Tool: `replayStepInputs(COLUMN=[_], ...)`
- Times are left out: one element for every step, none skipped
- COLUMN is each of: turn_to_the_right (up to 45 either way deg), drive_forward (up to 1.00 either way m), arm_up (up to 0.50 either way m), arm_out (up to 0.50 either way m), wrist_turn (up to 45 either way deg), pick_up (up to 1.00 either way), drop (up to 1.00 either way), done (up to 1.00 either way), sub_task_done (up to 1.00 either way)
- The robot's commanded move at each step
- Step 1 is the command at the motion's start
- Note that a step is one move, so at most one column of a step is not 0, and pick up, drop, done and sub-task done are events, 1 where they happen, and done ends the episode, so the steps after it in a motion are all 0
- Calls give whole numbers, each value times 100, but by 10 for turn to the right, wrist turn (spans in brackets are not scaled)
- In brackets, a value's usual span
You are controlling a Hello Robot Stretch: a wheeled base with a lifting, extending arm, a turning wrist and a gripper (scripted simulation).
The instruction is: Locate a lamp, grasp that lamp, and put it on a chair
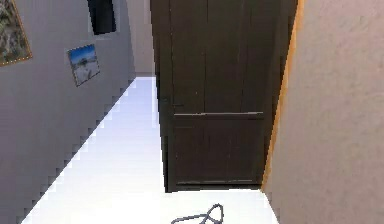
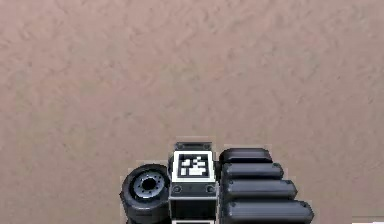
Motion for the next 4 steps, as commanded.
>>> replayStepInputs(turn_to_the_right=[0,-360,0,300], drive_forward=[30,0,100,0], arm_up=[0,0,0,0], arm_out=[0,0,0,0], wrist_turn=[0,0,0,0], pick_up=[0,0,0,0], drop=[0,0,0,0], done=[0,0,0,0], sub_task_done=[0,0,0,0])
